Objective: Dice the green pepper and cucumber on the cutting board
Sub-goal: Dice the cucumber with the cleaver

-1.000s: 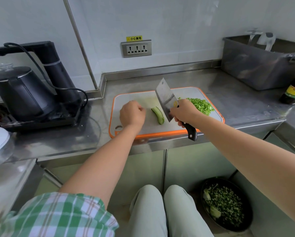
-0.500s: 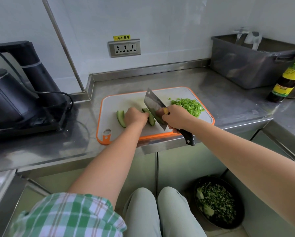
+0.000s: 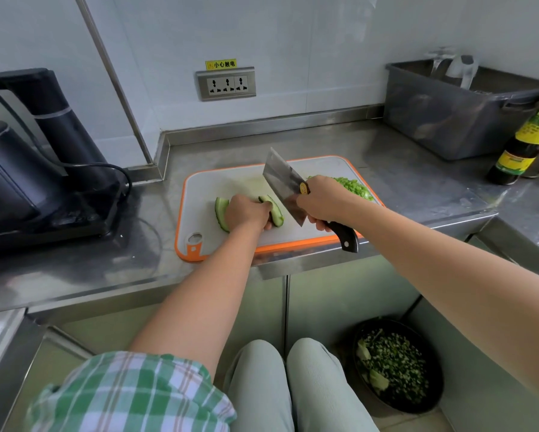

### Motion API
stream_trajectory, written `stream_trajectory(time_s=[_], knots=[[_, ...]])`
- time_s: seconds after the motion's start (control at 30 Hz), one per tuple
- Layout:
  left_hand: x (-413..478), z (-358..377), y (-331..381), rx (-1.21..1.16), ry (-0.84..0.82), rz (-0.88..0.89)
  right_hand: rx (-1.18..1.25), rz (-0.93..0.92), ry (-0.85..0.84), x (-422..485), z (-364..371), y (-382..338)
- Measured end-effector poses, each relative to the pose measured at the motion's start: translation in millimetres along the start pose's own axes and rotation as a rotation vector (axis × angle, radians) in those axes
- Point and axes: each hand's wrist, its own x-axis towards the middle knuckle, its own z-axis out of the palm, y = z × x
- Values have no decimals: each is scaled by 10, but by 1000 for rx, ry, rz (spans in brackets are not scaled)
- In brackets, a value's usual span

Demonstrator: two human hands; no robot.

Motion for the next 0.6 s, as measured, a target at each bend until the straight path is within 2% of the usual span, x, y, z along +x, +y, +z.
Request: stream_trajectory(time_s=[0.2, 0.3, 0.37, 0.47, 0.53, 0.6], knots=[[-42, 9, 95, 177, -18, 73, 270, 33, 39, 7, 13, 161], [-58, 19, 173, 225, -42, 54, 380, 29, 67, 0, -30, 277], [-51, 20, 221, 150, -74, -10, 436, 22, 76, -14, -70, 334], [-70, 96, 298, -134, -131, -106, 559, 26, 87, -26, -123, 405], [-105, 183, 329, -336, -118, -139, 657, 37, 91, -7, -133, 453], [-144, 276, 362, -438, -105, -135, 740, 46, 89, 15, -144, 496]])
